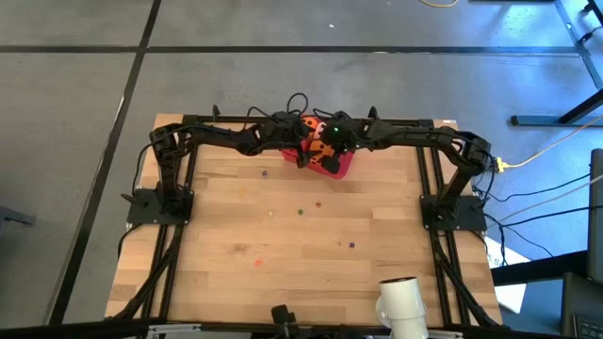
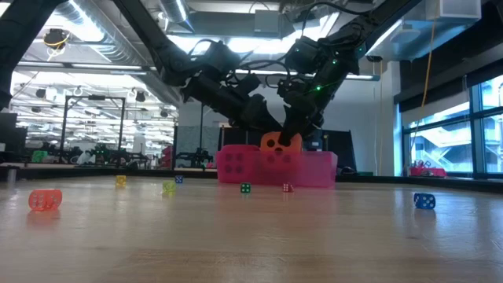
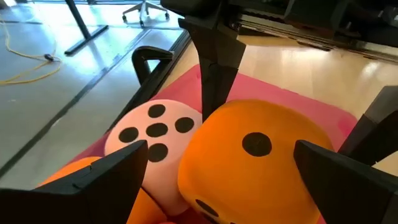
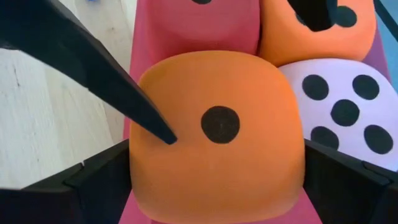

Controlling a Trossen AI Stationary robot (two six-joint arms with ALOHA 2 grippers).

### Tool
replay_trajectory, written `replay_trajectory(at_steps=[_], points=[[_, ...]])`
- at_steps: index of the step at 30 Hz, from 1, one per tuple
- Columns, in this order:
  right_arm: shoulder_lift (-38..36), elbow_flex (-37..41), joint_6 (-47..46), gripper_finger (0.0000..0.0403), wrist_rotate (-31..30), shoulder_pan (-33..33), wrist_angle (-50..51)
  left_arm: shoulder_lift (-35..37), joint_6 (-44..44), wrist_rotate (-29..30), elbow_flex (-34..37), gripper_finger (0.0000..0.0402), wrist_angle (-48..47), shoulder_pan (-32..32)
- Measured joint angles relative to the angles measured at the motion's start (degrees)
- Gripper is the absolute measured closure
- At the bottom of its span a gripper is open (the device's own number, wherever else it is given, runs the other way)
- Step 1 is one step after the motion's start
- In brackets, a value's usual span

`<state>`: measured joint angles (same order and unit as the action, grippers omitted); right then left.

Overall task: Pick & Place Dice
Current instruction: Put the large orange die into the red bin

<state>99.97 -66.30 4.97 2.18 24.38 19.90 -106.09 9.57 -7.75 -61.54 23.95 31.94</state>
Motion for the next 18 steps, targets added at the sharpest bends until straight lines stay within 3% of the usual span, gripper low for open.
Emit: replay_trajectory(at_steps=[7, 18], points=[[2.6, -0.1, 0.2, 0.0003, 0.8, -0.1, -2.0, 0.4, 0.3, -3.6, 0.0, 0.0002, 6.3, 0.0], [3.0, -0.1, 0.2, 0.0003, 0.6, 0.0, -7.3, -0.7, 5.5, -3.7, 0.0, 0.0002, 3.0, 0.1]])
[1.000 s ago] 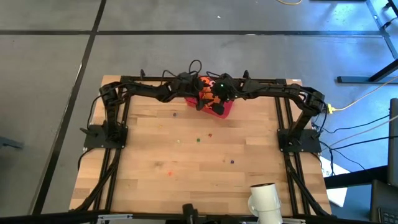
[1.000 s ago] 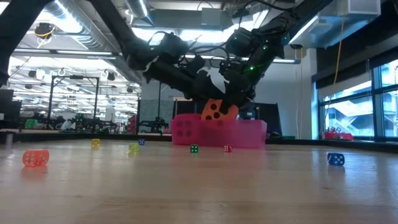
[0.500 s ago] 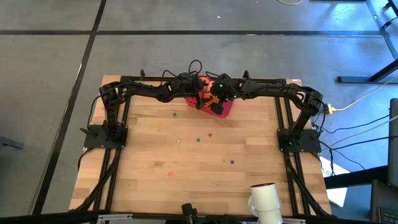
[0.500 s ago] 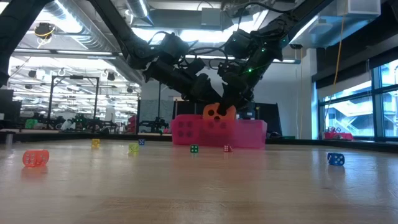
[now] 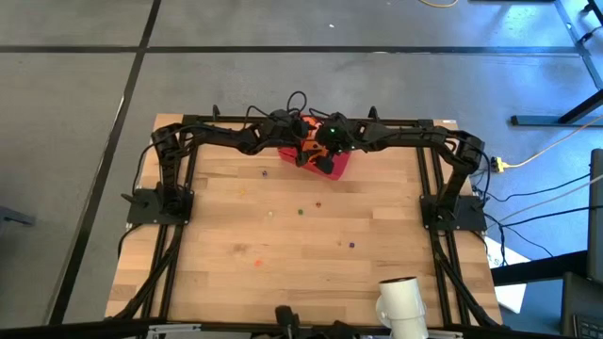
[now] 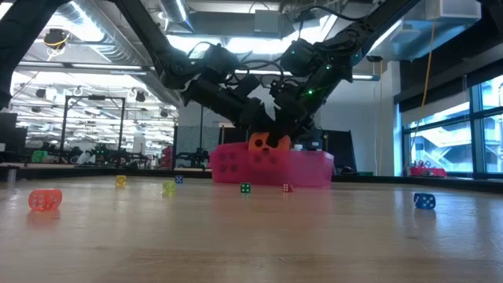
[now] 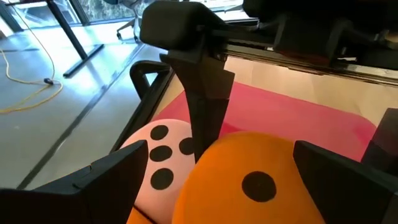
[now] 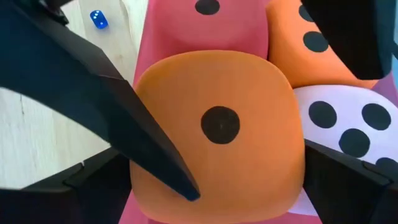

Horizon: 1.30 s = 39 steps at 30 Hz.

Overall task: Pick & Place Dice
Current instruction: Put the large orange die into the red bin

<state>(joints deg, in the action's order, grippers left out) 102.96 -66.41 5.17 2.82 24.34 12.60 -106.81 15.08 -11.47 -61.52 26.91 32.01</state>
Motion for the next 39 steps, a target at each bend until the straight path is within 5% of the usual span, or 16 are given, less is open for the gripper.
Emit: replay_trajectory(at_steps=[39], points=[[-1.1, 0.1, 1.5, 0.0003, -0.6, -0.2, 0.0, 0.0, 2.1, 3.1, -0.1, 0.0002, -8.4, 1.1]])
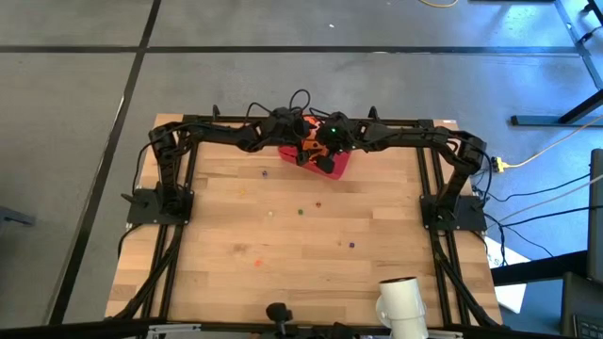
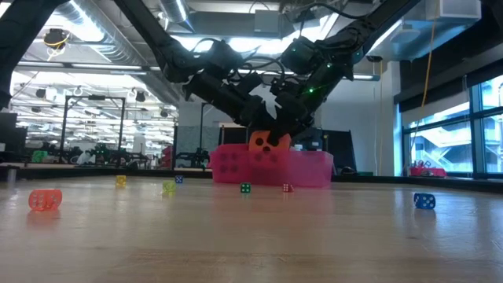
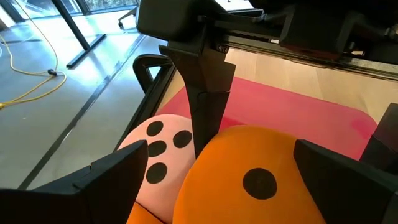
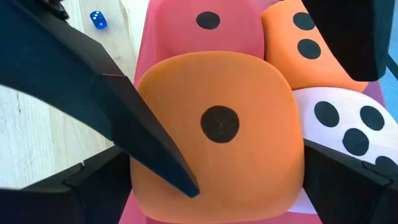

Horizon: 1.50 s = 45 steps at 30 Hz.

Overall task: Pick & Place Dice
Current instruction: Put the large orange die into the red bin

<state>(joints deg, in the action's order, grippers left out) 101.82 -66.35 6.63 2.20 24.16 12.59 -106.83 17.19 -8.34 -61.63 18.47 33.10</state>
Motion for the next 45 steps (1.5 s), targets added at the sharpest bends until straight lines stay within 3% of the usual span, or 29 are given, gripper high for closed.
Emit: replay_trajectory(at_steps=[31, 45], points=[[-0.9, -0.3, 4.7, 0.0003, 0.1, -1.2, 0.3, -0.1, 0.8, 0.4, 0.2, 0.0002, -6.9, 0.1], [-0.7, -0.2, 4.9, 0.0003, -4.8, -1.2, 1.6, 4.2, -0.1, 1.8, 0.4, 0.0002, -9.8, 0.1]])
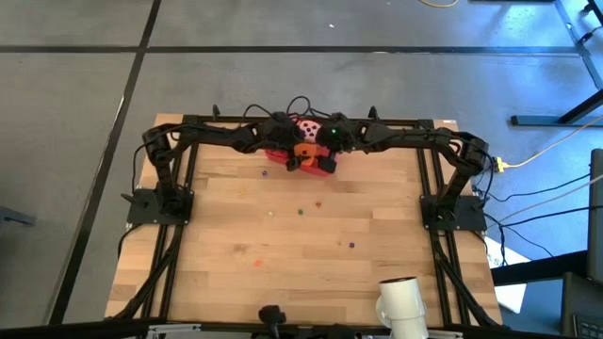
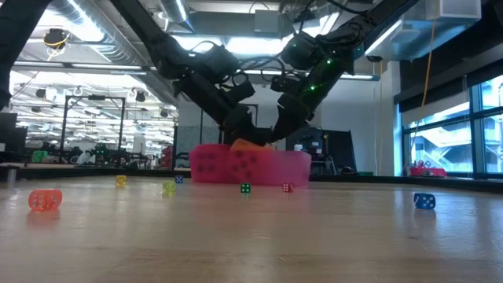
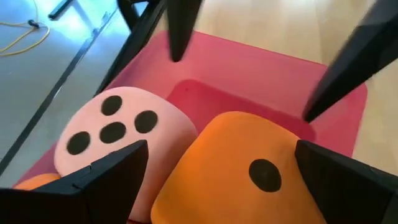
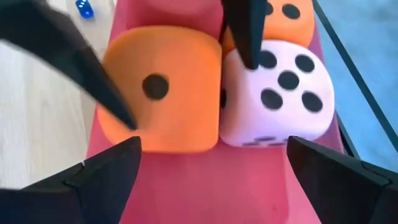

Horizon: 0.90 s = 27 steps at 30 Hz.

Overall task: Pick & Place Dice
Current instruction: Put the large orange die into the red bin, then put the top small blue die into the red bin

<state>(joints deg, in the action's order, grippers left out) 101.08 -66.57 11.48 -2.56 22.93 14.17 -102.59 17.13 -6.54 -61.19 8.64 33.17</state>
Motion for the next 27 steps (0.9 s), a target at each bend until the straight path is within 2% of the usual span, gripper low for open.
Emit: replay_trajectory(at_steps=[10, 18, 27], points=[[0.1, 0.1, -0.2, 0.0003, 0.2, 0.0, 0.0, 3.2, -0.1, 4.4, -0.1, 0.0002, -2.4, 0.0], [0.2, 0.1, -0.7, 0.0003, 0.4, 0.0, -1.5, 3.2, -4.9, 3.8, -0.2, 0.0002, 0.2, 0.0], [0.1, 0.1, -0.3, 0.0003, 0.4, -0.2, -1.2, 5.1, -5.8, 5.3, -0.3, 0.0002, -1.2, 0.4]])
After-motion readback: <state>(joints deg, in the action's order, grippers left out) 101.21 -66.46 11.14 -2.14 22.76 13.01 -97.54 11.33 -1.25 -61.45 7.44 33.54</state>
